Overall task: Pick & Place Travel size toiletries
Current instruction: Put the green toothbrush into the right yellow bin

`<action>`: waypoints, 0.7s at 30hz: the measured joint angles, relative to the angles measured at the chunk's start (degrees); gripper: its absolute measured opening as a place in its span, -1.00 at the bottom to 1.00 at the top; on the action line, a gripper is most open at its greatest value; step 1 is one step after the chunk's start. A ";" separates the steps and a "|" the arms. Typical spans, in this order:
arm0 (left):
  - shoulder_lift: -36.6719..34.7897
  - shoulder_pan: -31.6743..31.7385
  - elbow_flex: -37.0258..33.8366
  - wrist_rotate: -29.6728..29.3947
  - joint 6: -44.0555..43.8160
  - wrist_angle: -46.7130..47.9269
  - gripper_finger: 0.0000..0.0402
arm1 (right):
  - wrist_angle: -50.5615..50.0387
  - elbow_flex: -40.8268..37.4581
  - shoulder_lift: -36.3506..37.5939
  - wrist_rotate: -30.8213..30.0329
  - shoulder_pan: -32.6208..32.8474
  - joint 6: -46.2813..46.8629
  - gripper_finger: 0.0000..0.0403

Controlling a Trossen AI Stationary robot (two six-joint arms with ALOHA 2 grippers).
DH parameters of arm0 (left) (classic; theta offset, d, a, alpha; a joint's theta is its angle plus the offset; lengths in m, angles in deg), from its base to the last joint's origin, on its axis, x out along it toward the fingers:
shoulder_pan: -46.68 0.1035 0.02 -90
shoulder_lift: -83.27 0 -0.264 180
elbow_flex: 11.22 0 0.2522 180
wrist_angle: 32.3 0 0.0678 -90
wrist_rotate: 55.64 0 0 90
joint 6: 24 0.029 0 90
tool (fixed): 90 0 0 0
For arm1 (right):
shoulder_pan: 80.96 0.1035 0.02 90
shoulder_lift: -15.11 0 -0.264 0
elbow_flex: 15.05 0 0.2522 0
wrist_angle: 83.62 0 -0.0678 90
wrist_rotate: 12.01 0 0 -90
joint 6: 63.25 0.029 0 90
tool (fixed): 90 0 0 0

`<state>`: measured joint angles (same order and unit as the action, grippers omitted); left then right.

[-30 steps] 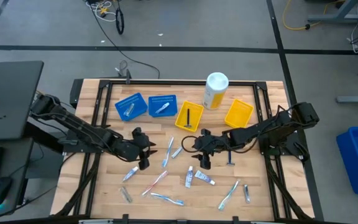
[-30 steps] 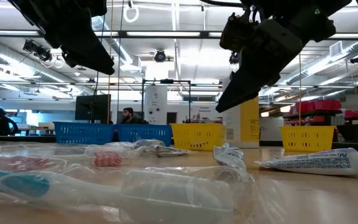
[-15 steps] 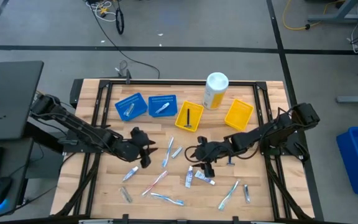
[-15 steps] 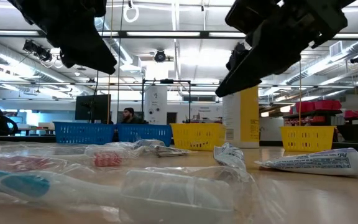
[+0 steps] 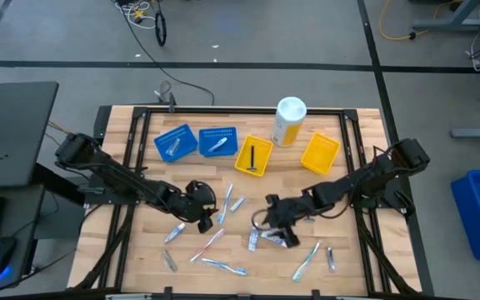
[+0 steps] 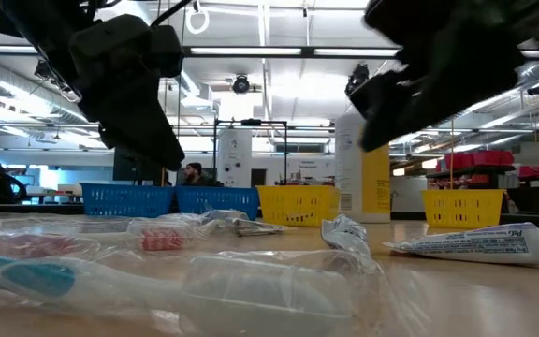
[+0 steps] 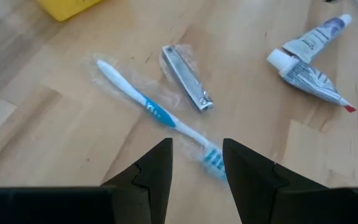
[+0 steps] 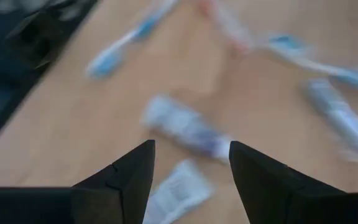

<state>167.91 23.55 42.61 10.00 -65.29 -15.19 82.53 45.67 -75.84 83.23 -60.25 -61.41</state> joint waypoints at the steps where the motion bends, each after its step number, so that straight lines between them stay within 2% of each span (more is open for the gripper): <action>1: 0.16 0.00 0.00 -0.25 -0.01 -0.44 -0.26 | -0.44 0.01 0.44 1.01 0.98 -0.93 0.06; 5: 0.12 0.04 0.00 -1.77 -0.26 -0.46 -0.26 | -7.02 1.30 4.04 1.28 5.12 -1.26 -0.01; 9: 0.12 0.04 0.00 -1.93 -0.29 -0.60 -0.26 | -14.59 1.55 7.23 2.71 10.27 8.44 -0.11; 13: 0.12 0.02 0.02 -3.76 -0.05 -1.04 -0.26 | -22.07 1.55 6.78 4.26 17.83 17.10 -0.16; 17: 0.12 0.04 0.02 -4.96 -0.25 -1.50 -0.26 | -22.59 1.49 5.16 -0.15 23.51 18.21 -0.16; 21: 0.12 0.04 0.02 -4.50 -0.36 -1.75 -0.26 | -21.91 1.51 3.80 -5.02 25.07 19.93 -0.07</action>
<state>168.02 23.59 42.64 5.50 -65.65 -16.94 60.62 47.18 -72.04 78.22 -35.18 -41.48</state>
